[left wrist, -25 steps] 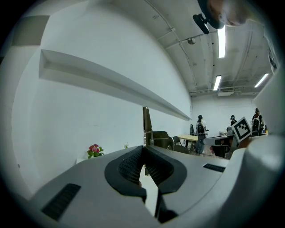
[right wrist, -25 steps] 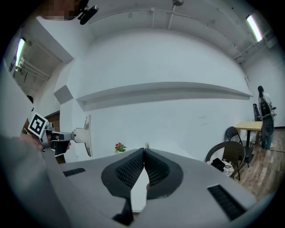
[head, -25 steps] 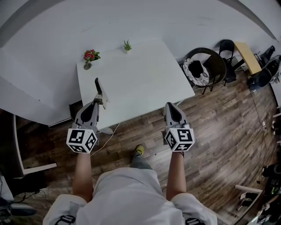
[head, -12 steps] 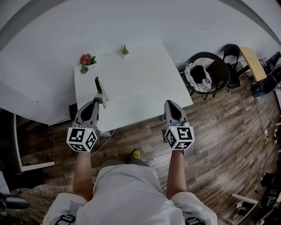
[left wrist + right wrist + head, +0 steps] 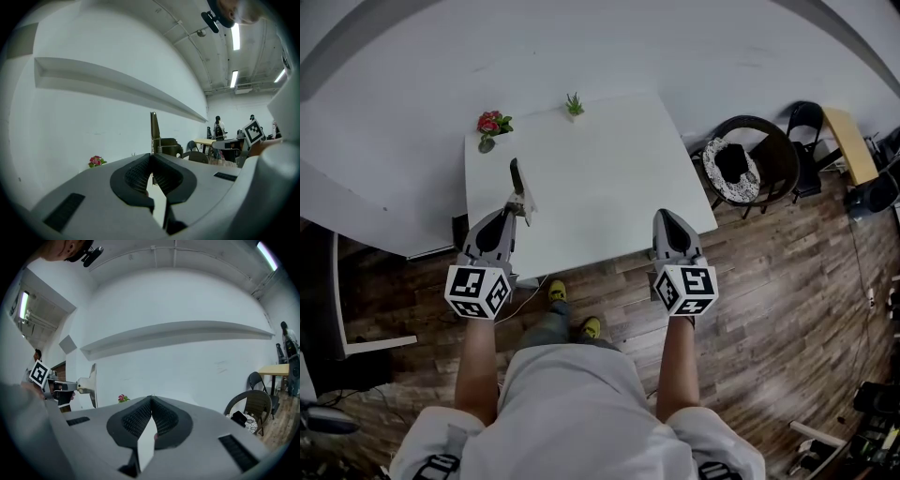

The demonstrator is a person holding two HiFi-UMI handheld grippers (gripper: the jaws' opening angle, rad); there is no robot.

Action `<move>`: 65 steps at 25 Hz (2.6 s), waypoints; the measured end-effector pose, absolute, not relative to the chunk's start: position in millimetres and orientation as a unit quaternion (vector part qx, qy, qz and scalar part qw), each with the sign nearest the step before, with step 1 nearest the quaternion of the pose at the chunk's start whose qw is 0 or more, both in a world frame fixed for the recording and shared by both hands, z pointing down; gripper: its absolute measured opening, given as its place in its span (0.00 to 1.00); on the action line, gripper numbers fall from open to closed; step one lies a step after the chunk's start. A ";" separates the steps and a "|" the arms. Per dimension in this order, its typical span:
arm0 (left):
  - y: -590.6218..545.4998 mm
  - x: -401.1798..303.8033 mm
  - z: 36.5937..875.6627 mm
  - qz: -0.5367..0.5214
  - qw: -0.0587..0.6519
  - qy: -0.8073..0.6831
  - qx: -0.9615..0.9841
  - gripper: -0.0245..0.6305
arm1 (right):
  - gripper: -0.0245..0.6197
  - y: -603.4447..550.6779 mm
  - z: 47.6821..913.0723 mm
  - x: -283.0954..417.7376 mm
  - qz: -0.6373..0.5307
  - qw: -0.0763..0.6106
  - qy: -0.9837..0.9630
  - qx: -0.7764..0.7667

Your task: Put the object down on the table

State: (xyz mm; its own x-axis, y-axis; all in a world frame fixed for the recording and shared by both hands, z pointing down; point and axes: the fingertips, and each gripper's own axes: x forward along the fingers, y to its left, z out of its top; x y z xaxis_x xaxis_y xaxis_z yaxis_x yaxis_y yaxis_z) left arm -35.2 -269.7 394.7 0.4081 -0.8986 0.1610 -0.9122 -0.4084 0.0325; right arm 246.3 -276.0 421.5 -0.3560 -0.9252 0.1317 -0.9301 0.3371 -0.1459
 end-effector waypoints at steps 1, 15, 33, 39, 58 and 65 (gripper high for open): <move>-272.3 -35.6 394.7 0.059 0.057 -0.541 0.837 0.07 | 0.05 -278.5 420.4 245.6 0.096 0.013 -0.818 0.567; -329.9 -41.8 419.4 0.095 0.051 -0.520 0.847 0.07 | 0.05 -328.6 426.8 235.0 0.094 0.023 -0.810 0.578; -399.7 -55.9 457.0 0.122 0.072 -0.506 0.851 0.07 | 0.05 -384.5 448.8 206.4 0.115 0.029 -0.808 0.578; -422.1 -56.8 476.0 0.135 0.079 -0.506 0.848 0.07 | 0.05 -399.6 453.6 204.1 0.122 0.024 -0.804 0.581; -465.8 -40.9 563.5 0.309 0.009 -0.458 0.833 0.07 | 0.05 -431.4 477.2 207.6 0.145 0.038 -0.796 0.587; -468.9 -34.0 593.8 0.380 -0.030 -0.421 0.823 0.07 | 0.05 -440.2 486.8 205.8 0.151 0.045 -0.795 0.586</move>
